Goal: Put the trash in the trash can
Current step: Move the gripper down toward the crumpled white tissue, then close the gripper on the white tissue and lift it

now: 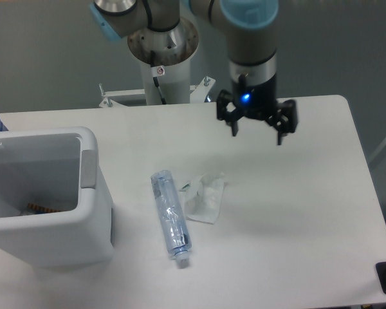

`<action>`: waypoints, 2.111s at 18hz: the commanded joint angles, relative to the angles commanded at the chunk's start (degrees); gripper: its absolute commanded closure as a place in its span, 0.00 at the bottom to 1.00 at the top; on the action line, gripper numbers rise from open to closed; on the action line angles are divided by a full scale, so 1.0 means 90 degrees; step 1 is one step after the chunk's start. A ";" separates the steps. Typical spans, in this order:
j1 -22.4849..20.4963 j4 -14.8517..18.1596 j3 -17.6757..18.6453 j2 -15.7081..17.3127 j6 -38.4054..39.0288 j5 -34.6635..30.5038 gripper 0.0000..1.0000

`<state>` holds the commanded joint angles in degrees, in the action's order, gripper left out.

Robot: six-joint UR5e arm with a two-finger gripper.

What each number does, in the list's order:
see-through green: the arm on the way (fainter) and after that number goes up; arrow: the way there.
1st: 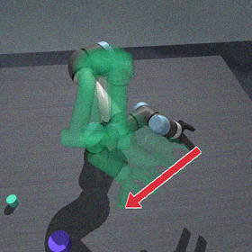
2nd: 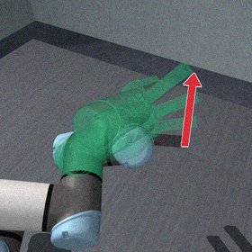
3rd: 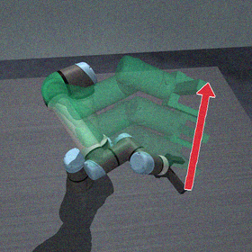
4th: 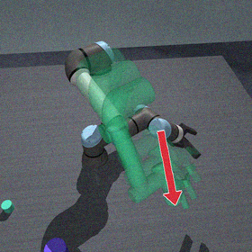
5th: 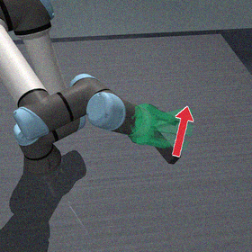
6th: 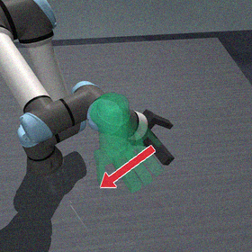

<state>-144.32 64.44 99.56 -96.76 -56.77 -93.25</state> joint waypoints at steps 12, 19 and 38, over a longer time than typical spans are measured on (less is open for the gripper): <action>0.0244 -0.0783 0.0929 -0.0644 -0.1933 -0.0234 0.00; 0.0635 -0.0783 0.0920 -0.1211 -0.2276 -0.0899 0.00; 0.0733 -0.0803 0.0842 -0.1651 -0.1799 -0.1006 0.93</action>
<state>-137.72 57.22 107.14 -111.62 -72.96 -102.30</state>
